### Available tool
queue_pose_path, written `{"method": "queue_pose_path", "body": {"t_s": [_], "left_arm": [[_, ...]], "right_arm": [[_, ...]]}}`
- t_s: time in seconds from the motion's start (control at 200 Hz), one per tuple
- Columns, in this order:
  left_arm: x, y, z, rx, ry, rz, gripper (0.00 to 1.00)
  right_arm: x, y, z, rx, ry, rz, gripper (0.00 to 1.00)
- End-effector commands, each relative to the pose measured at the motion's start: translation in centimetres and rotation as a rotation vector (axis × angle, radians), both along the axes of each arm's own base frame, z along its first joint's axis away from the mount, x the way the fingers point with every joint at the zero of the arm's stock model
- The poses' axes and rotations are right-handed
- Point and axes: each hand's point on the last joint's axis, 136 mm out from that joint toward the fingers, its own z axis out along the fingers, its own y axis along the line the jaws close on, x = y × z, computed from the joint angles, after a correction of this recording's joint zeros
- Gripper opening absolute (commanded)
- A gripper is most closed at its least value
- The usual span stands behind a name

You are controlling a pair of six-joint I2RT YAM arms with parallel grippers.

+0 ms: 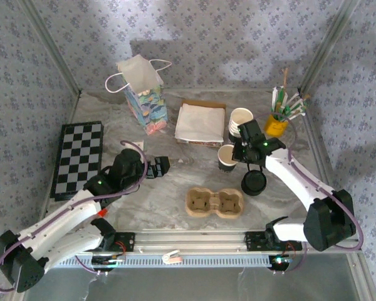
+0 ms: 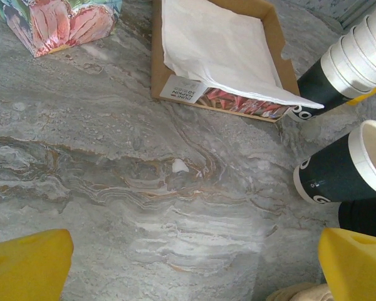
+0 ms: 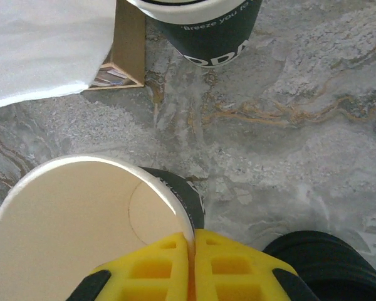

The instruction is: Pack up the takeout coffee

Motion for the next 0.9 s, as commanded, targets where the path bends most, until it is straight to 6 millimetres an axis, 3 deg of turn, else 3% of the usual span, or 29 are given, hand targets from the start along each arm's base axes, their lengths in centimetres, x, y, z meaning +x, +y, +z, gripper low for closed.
{"method": "queue_pose_path", "body": {"t_s": [0.0, 0.22, 0.385, 0.47, 0.735, 0.895], "left_arm": [[0.2, -0.9, 1.5, -0.040, -0.026, -0.021, 1.00], [0.3, -1.1, 1.5, -0.036, -0.024, -0.023, 1.00], [0.1, -1.5, 1.8, -0.052, -0.019, -0.040, 1.00], [-0.2, -1.8, 2.0, -0.058, -0.022, -0.051, 1.00], [-1.2, -3.3, 2.7, -0.089, -0.031, -0.095, 1.00], [-1.7, -4.2, 2.7, -0.097, -0.035, -0.117, 1.00]], "right_arm": [[0.2, 0.2, -0.4, 0.018, 0.010, -0.013, 0.12], [-0.1, 0.4, 0.4, 0.041, 0.002, -0.004, 0.23], [-1.5, -0.6, 2.0, 0.023, 0.010, -0.013, 0.42], [-2.7, -1.7, 2.7, -0.008, 0.022, -0.034, 0.54], [-7.3, -7.0, 3.6, -0.207, 0.106, -0.155, 0.77], [-9.4, -8.4, 2.2, -0.263, 0.164, -0.209, 0.87]]}}
